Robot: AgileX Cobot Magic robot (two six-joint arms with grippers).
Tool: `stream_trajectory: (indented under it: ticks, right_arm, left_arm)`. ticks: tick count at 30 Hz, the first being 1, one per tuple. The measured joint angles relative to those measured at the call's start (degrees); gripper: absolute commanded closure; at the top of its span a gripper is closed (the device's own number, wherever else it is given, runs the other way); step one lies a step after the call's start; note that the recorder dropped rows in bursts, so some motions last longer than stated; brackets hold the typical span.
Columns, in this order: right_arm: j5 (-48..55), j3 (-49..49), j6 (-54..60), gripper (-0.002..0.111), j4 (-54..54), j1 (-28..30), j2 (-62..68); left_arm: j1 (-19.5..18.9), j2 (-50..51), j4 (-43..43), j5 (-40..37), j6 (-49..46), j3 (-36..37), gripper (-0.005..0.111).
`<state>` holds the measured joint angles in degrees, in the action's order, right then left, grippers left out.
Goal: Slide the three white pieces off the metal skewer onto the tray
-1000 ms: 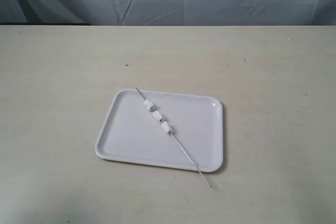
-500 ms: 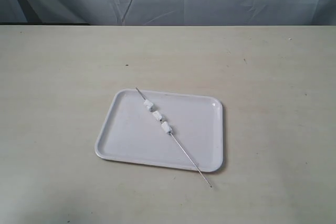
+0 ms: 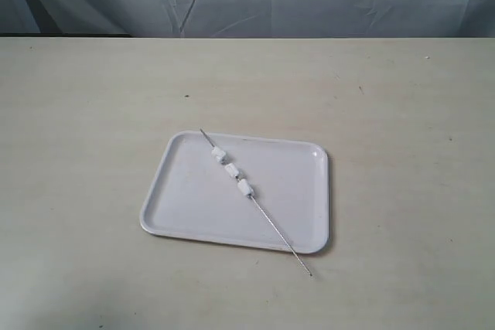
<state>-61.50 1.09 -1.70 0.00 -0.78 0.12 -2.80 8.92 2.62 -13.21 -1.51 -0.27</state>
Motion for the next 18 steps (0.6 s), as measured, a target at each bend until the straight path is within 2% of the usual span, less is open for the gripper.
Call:
stream_trajectory:
  ticks: [3, 8, 10, 18]
  right_arm:
    - [9.21, 3.99, -3.09, 0.109, -2.38, 0.00, 0.00]
    - [31.36, 13.06, -7.21, 0.109, -4.90, 0.00, 0.90]
    - [36.54, 15.63, -7.65, 0.109, -5.14, 0.00, 2.25]
    - [39.81, 21.34, -8.12, 0.109, -5.27, 0.00, 8.34]
  left_arm:
    - [0.00, 0.00, 0.00, 0.00, 0.00, 0.00, 0.107]
    - [0.00, 0.00, 0.00, 0.00, 0.00, 0.00, 0.107]
    - [0.00, 0.00, 0.00, 0.00, 0.00, 0.00, 0.107]
    - [0.00, 0.00, 0.00, 0.00, 0.00, 0.00, 0.107]
